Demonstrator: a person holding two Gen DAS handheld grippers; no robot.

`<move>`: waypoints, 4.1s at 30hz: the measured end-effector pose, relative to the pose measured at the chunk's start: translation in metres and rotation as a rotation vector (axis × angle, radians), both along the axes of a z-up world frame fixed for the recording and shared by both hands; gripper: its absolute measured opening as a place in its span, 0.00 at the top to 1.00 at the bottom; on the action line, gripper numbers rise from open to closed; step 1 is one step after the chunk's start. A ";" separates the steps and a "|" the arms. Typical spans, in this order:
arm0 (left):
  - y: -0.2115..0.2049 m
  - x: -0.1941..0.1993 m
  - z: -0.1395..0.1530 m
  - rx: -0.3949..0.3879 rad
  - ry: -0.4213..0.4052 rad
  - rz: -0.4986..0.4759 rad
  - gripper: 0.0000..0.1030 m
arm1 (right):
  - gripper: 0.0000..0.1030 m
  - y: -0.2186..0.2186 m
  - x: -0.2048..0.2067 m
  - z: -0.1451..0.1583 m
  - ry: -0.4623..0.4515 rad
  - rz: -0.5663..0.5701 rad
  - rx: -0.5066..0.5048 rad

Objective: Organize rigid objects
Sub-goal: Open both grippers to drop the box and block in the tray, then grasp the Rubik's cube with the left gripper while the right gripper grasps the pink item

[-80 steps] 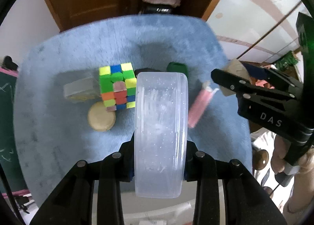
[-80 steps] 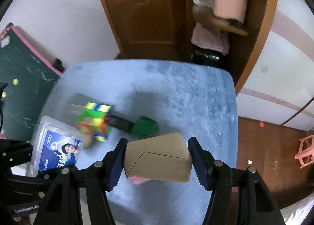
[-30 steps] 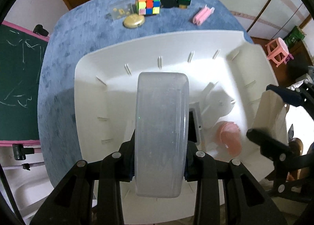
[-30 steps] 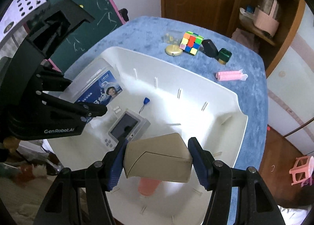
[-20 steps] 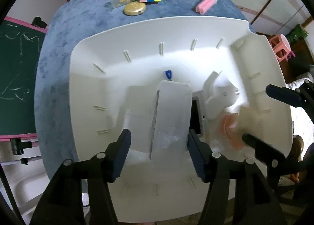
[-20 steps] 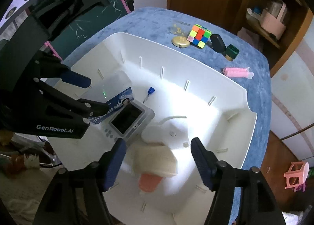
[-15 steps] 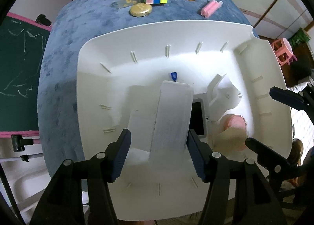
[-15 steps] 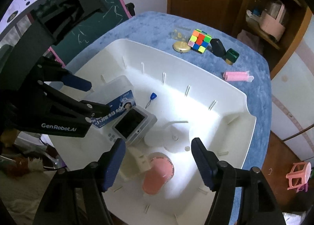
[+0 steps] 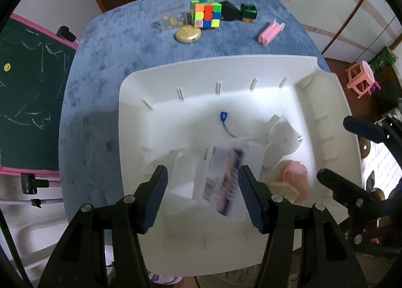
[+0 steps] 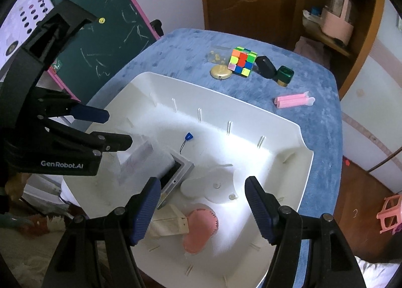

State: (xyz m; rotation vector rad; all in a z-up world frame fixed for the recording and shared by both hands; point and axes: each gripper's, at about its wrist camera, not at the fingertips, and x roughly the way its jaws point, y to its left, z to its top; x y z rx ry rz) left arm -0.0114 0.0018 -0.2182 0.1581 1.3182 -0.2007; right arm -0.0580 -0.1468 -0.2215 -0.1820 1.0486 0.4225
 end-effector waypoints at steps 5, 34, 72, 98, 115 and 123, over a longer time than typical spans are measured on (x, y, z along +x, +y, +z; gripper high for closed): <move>-0.001 0.004 0.013 -0.009 -0.033 0.001 0.40 | 0.32 -0.007 0.004 0.005 -0.003 -0.023 0.021; -0.034 0.127 0.055 -0.033 -0.123 -0.072 0.40 | 0.32 -0.102 0.125 0.034 0.130 -0.419 0.284; -0.082 0.310 -0.052 -0.037 0.145 0.056 0.37 | 0.35 -0.145 0.299 -0.110 0.637 -0.812 0.408; -0.070 0.364 -0.050 0.014 0.189 -0.014 0.37 | 0.37 -0.142 0.331 -0.127 0.662 -0.804 0.384; -0.095 0.368 -0.094 0.183 0.204 -0.069 0.37 | 0.72 -0.121 0.333 -0.131 0.651 -0.778 0.286; -0.087 0.355 -0.092 0.157 0.149 -0.040 0.39 | 0.74 -0.126 0.322 -0.127 0.641 -0.754 0.353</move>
